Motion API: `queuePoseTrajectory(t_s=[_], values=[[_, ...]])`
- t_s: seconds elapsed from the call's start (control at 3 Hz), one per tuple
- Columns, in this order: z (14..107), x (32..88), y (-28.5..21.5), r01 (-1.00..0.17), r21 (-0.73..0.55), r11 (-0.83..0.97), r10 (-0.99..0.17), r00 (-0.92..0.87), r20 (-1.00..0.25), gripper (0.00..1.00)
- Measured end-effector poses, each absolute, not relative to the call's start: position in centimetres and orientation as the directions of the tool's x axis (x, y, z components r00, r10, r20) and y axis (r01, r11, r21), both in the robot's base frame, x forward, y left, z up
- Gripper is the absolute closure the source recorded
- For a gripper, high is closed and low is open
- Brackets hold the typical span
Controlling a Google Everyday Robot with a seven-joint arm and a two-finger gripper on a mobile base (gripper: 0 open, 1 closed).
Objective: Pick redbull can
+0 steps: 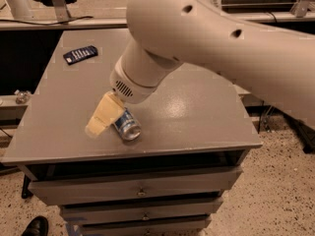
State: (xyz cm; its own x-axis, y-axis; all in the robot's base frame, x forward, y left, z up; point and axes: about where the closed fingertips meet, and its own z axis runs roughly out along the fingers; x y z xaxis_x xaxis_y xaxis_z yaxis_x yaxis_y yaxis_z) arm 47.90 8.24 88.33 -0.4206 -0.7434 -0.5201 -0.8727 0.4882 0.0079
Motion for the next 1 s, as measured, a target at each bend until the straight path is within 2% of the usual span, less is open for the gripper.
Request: queuePoseTrajectory(t_s=[0.33, 0.67, 1.0], values=[[85.6, 48.9, 9.7, -0.861, 0.000, 0.508, -0.760, -0.448, -0.471, 0.00], [83.3, 49.5, 9.6, -0.849, -0.011, 0.529, -0.773, -0.476, -0.419, 0.18], [82.3, 50.5, 8.8, -0.826, -0.019, 0.564, -0.766, -0.514, -0.386, 0.41]])
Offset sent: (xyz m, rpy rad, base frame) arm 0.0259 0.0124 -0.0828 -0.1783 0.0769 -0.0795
